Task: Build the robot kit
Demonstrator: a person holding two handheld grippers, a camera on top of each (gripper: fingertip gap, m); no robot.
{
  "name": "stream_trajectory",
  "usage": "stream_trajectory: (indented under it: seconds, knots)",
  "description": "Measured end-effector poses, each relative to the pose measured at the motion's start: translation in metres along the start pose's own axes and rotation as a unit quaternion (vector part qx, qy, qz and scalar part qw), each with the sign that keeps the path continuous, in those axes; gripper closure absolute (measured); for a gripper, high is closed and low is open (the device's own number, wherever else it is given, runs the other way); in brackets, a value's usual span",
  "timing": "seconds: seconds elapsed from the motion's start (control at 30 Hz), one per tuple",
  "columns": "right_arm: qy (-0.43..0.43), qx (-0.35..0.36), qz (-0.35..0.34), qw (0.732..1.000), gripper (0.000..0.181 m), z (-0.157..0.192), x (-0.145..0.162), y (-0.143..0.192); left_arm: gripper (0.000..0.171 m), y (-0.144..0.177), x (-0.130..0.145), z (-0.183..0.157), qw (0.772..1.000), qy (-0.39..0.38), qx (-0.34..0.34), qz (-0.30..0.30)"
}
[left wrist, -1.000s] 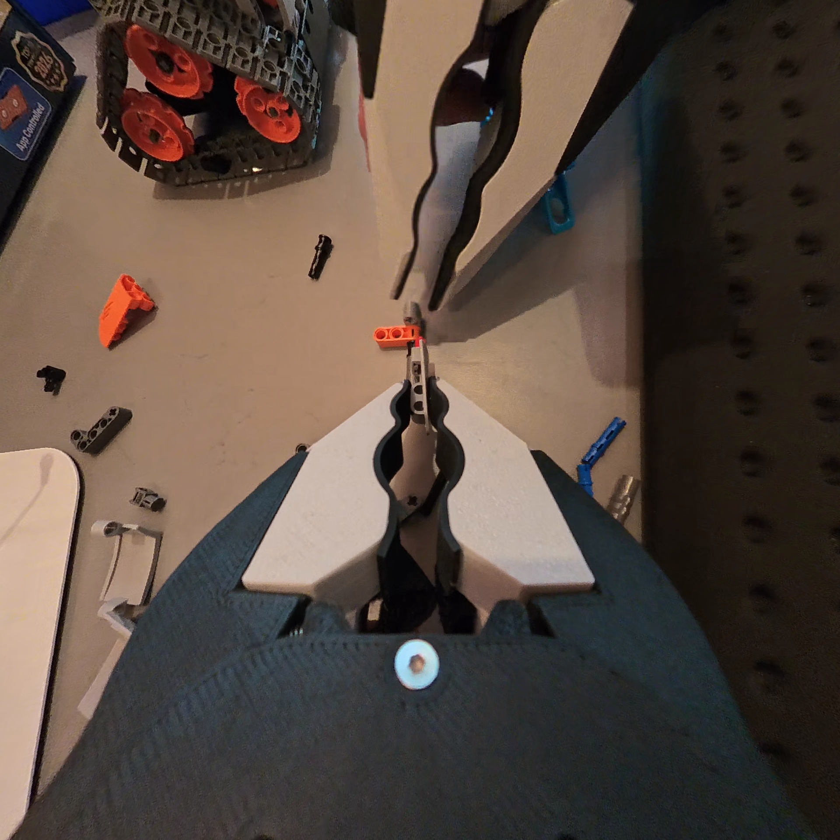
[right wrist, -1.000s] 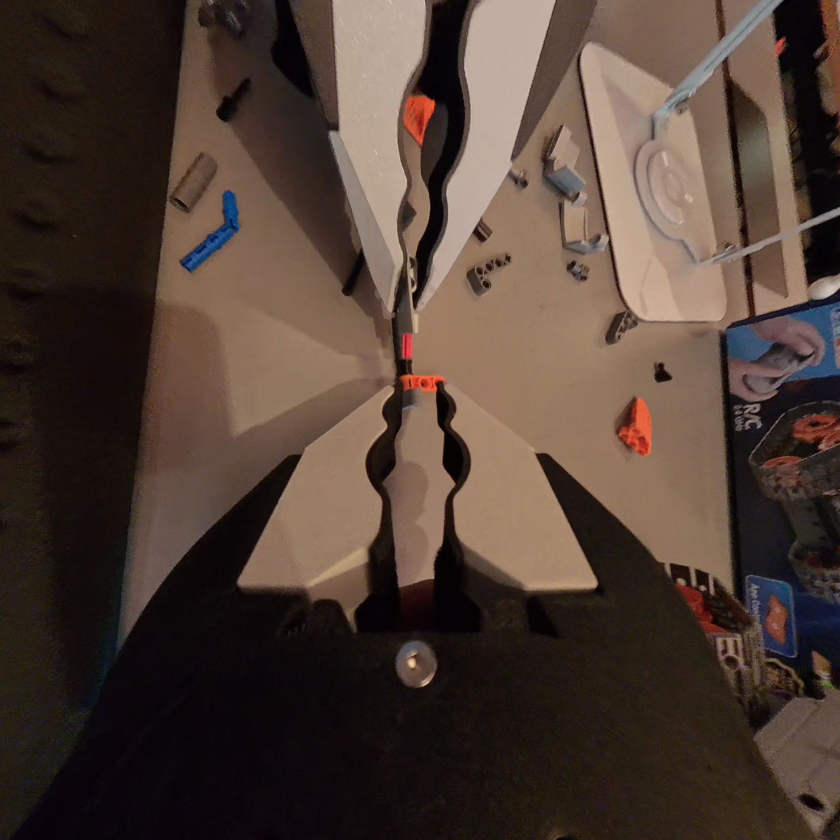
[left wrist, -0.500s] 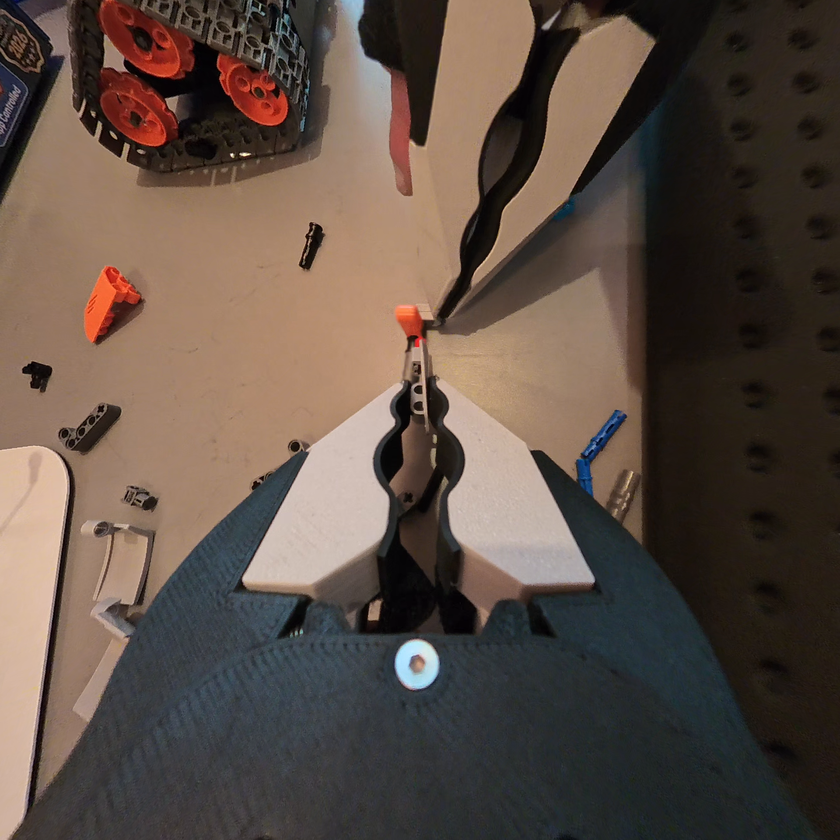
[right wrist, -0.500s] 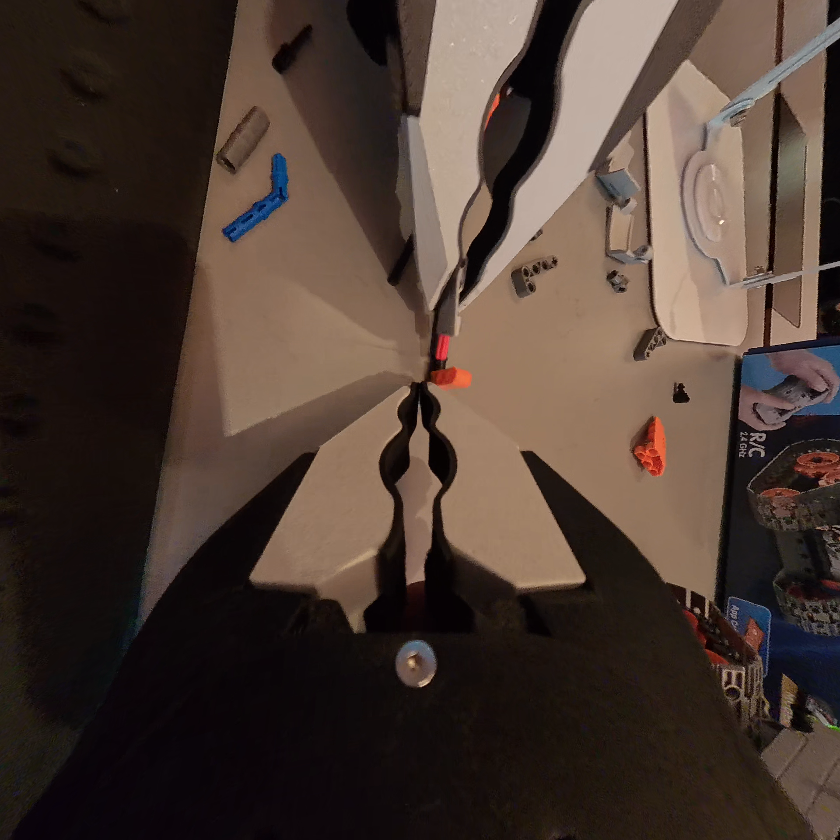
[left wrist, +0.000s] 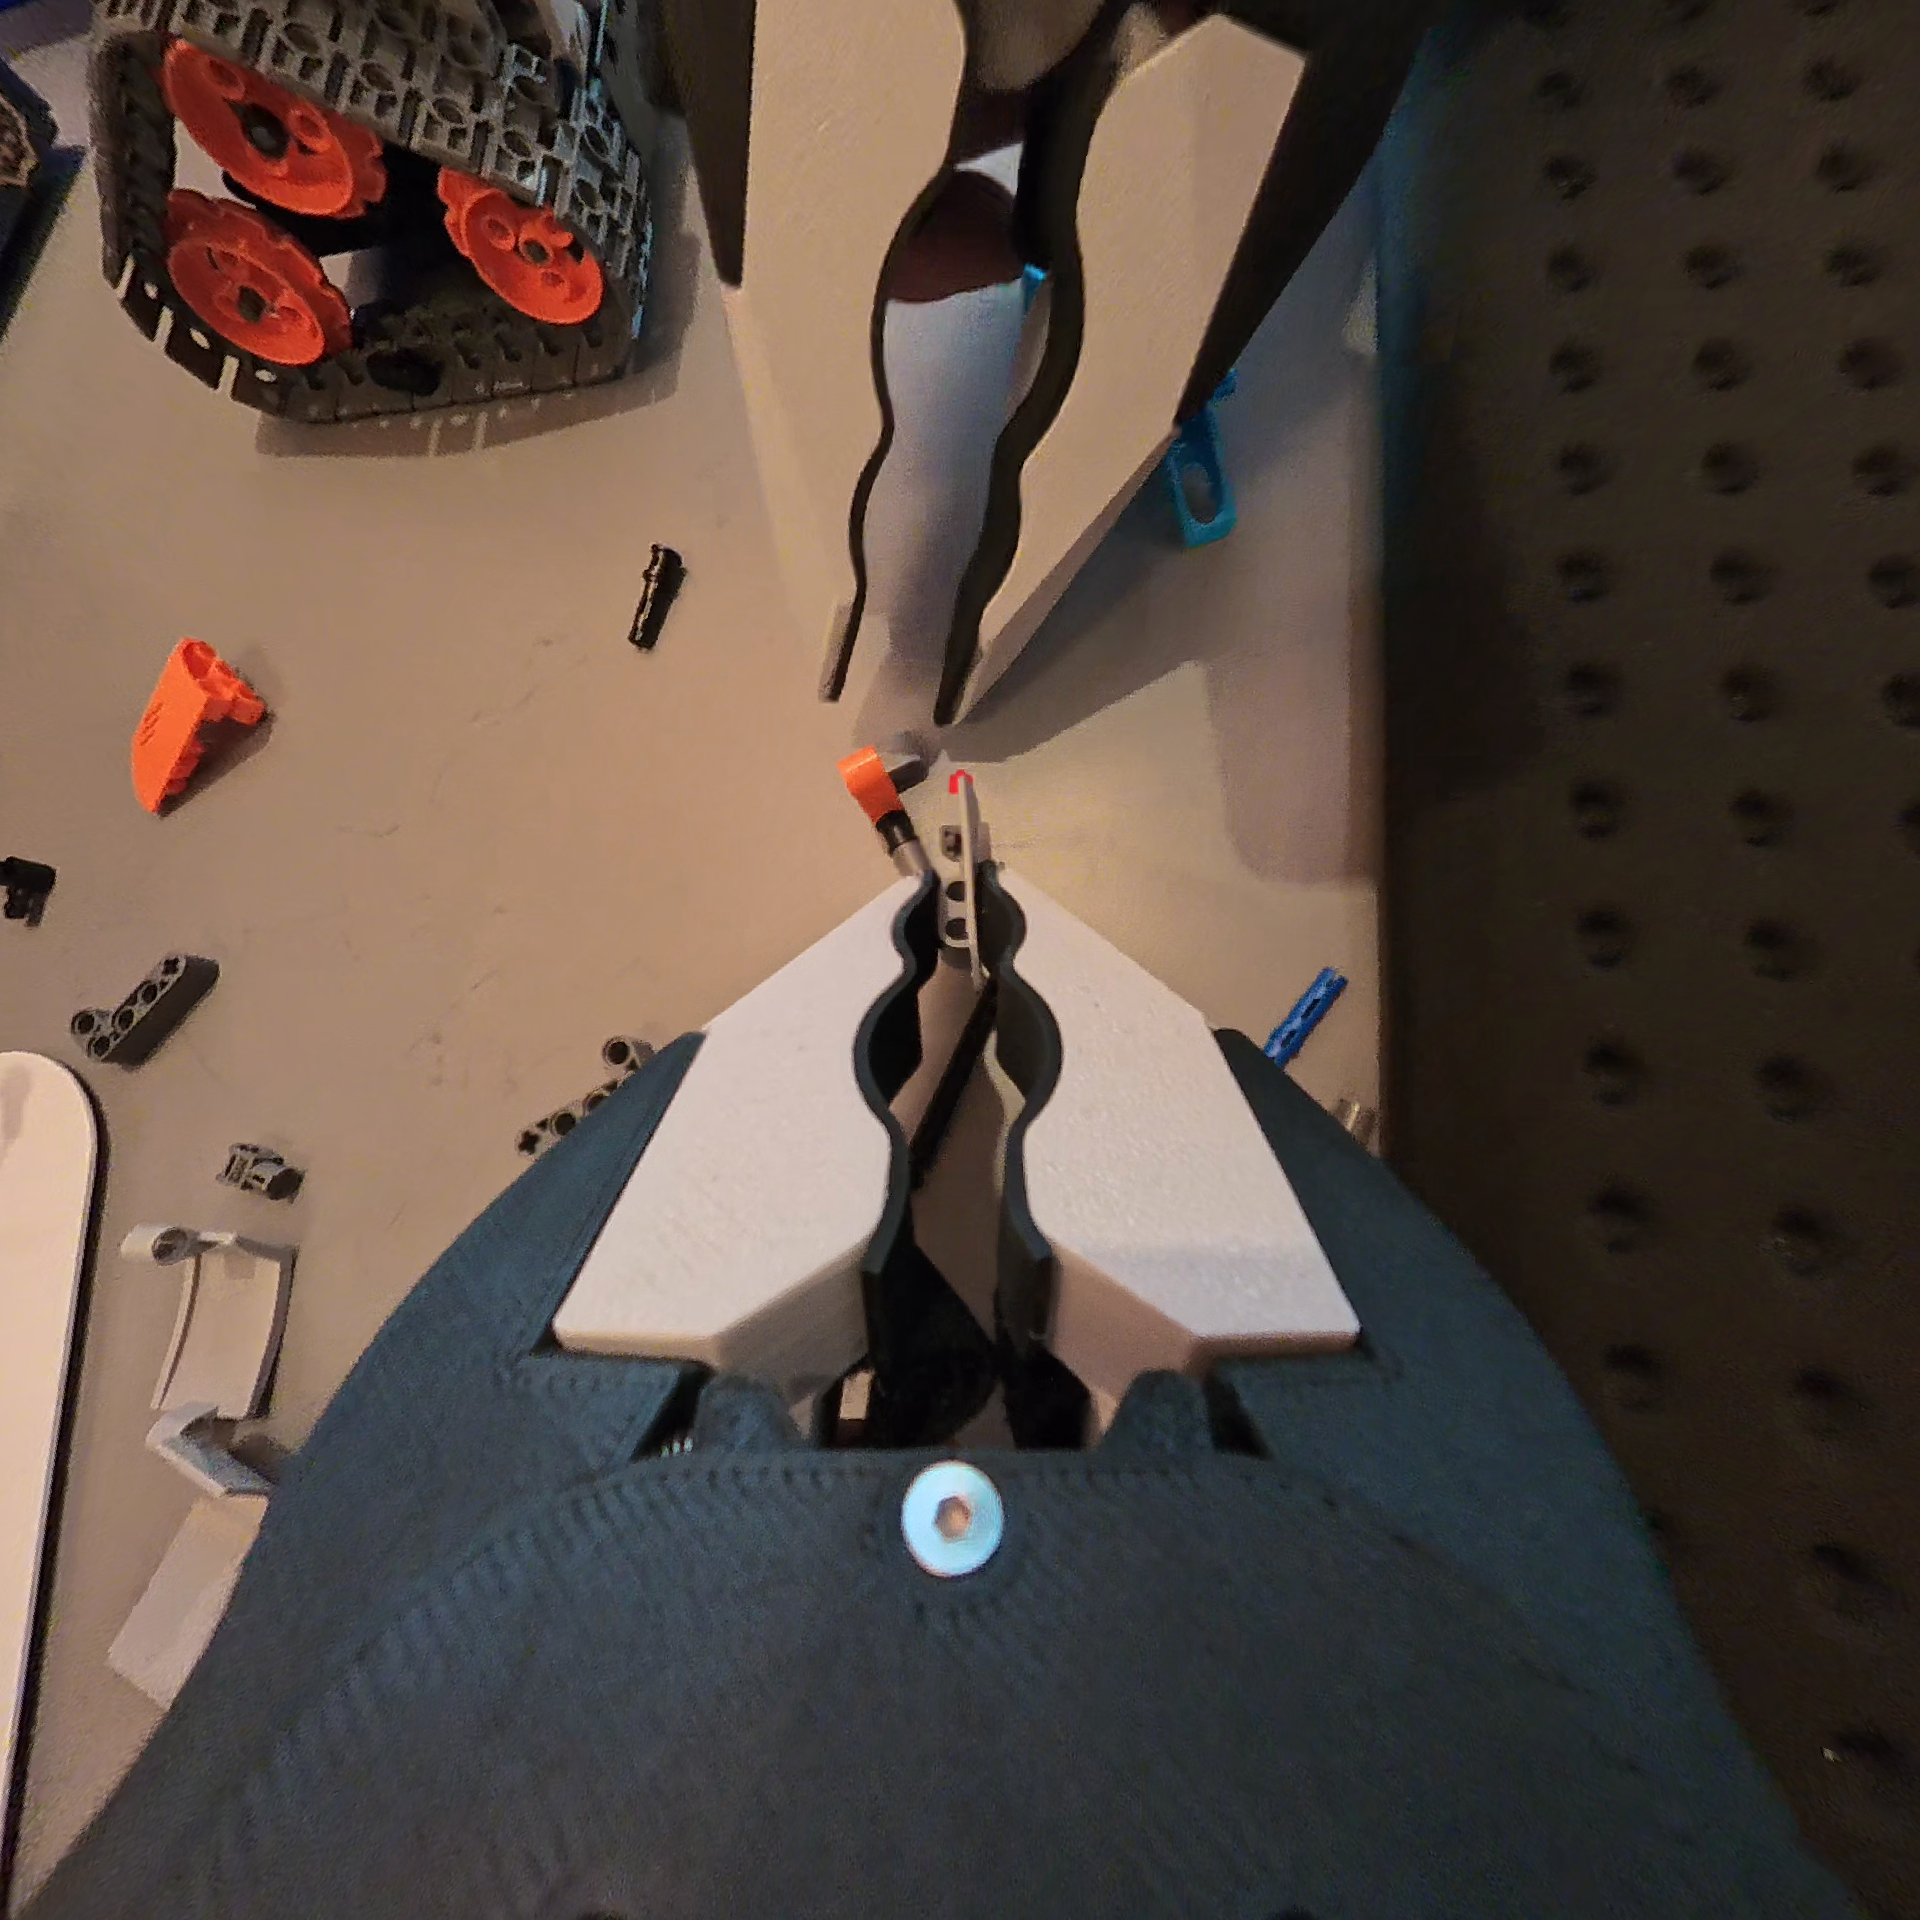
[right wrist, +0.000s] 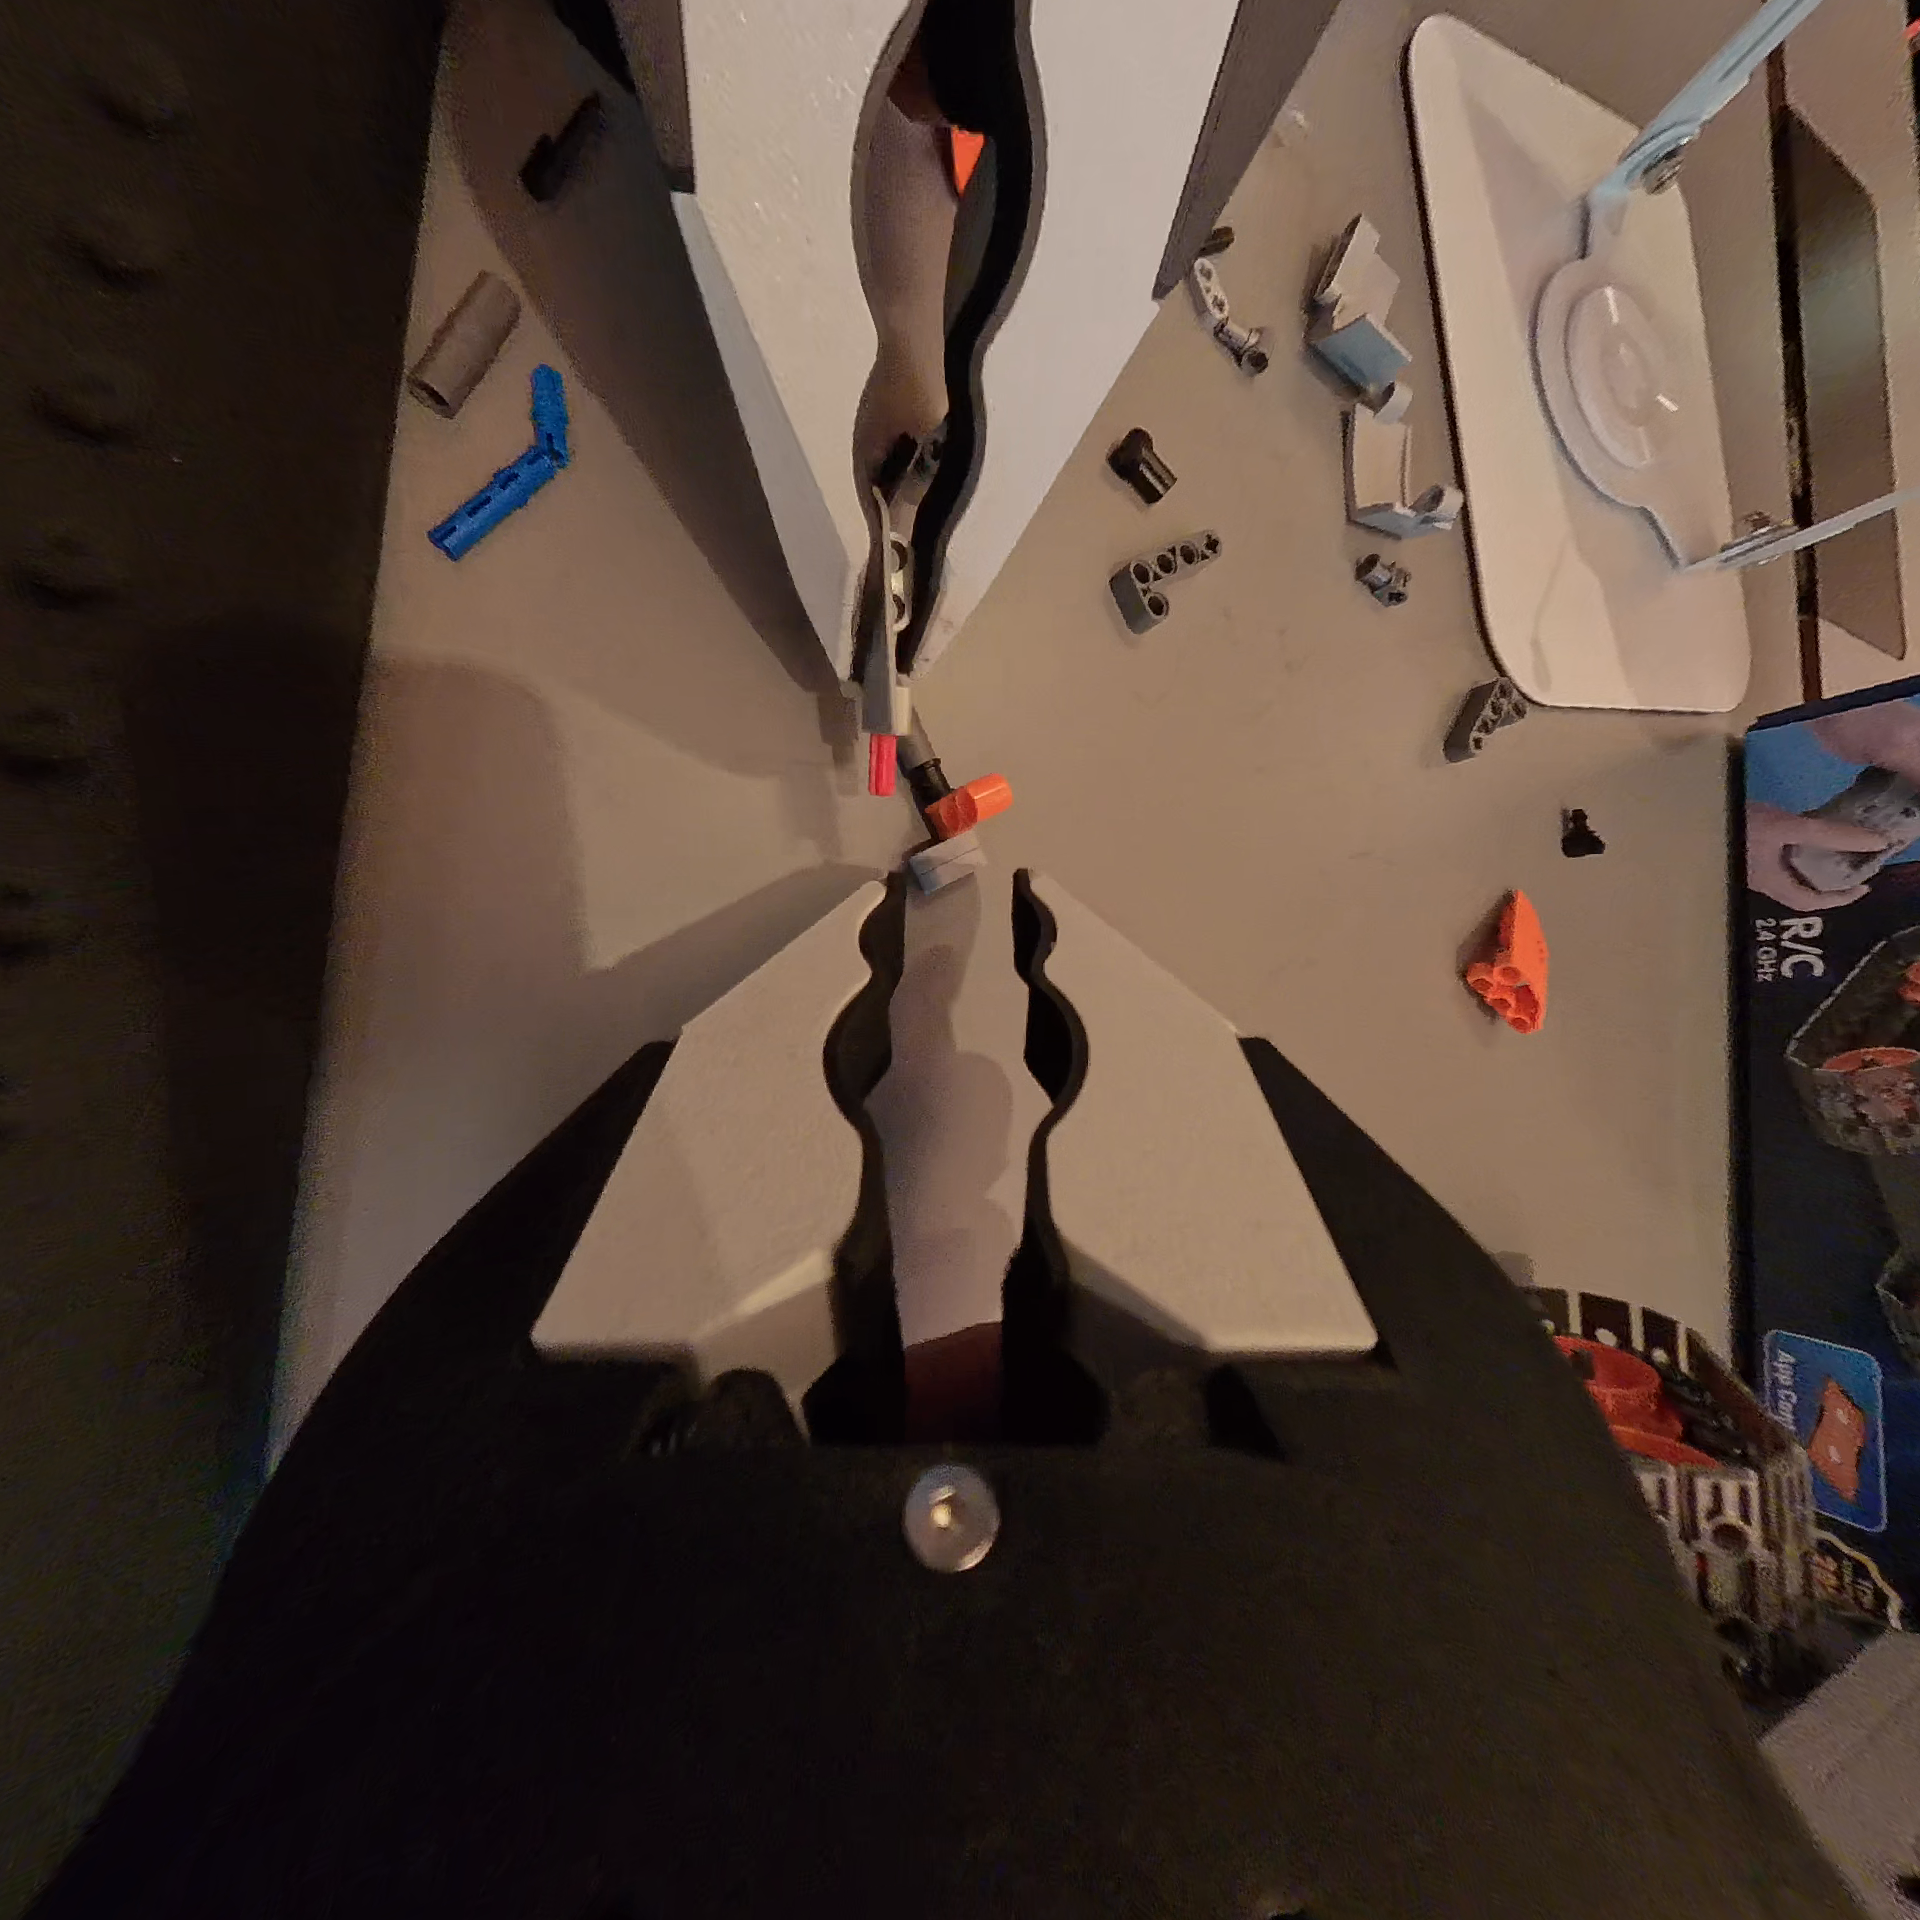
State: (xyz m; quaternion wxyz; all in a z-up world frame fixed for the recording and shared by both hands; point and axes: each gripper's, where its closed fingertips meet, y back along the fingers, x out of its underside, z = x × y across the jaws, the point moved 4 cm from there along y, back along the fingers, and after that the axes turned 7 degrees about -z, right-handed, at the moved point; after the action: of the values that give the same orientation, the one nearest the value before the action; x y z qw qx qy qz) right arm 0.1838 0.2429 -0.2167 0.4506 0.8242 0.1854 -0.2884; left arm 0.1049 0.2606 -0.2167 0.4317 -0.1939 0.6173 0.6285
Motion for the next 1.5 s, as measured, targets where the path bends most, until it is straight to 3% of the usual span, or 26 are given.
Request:
stream_trajectory:
  seconds: [0.27,0.7,0.9,1.33,1.5]
  knots:
    - [-0.007,-0.019,-0.004,1.0,0.163,0.001,0.002,-0.009,0.165,-0.004,0.007,-0.003,0.997,0.002,-0.064,0.051]
    - [-0.009,-0.015,-0.006,1.0,0.168,0.001,0.001,-0.01,0.16,0.0,0.007,-0.005,0.994,-0.012,-0.098,0.039]
    - [-0.004,-0.011,-0.012,1.0,0.171,0.001,-0.002,-0.007,0.171,0.003,0.004,-0.003,0.994,-0.014,-0.103,0.036]
    - [0.009,-0.001,-0.012,1.0,0.17,0.011,-0.015,-0.009,0.171,0.008,0.005,0.003,0.995,-0.025,-0.086,0.044]
    - [0.021,0.001,-0.012,1.0,0.171,0.013,-0.016,-0.01,0.158,0.004,0.009,0.009,0.995,-0.022,-0.07,0.062]
